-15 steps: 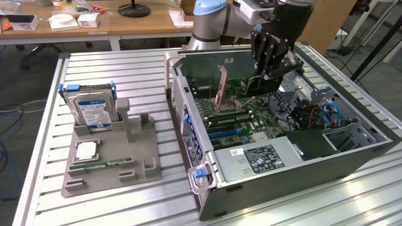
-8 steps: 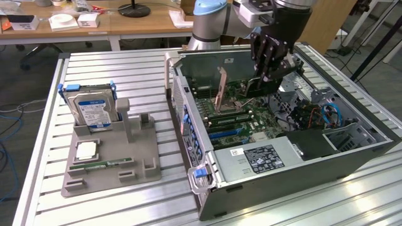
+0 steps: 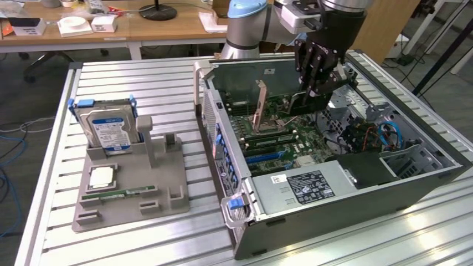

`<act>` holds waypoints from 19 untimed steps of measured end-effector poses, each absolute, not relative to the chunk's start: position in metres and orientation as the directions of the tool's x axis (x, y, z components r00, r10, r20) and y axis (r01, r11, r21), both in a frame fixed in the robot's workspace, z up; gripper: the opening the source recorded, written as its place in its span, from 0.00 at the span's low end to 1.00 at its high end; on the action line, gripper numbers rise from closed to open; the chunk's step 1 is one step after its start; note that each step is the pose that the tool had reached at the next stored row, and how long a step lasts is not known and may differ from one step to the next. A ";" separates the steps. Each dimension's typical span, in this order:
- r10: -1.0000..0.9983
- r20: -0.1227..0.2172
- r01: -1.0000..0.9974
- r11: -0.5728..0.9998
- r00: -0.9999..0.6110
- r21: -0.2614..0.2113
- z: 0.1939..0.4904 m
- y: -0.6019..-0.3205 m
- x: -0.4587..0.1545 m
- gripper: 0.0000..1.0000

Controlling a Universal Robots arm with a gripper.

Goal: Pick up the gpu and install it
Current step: 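Insert the gpu into the slot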

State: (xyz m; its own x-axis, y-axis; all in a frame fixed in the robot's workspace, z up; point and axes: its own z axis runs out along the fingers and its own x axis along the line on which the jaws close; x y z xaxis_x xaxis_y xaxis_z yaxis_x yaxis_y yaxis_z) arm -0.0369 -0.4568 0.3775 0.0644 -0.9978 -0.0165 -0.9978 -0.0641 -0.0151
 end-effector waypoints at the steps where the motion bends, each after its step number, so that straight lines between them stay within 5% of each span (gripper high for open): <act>1: -0.998 -0.016 -0.998 -0.064 0.064 -0.015 0.378 -0.457 -0.037 0.26; 19: -0.998 -0.017 -0.998 -0.064 0.064 -0.015 0.377 -0.457 -0.037 0.26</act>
State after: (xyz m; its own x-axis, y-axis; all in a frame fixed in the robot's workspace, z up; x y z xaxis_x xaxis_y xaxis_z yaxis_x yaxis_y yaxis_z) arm -0.0369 -0.4568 0.3775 0.0644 -0.9978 -0.0165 -0.9978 -0.0641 -0.0151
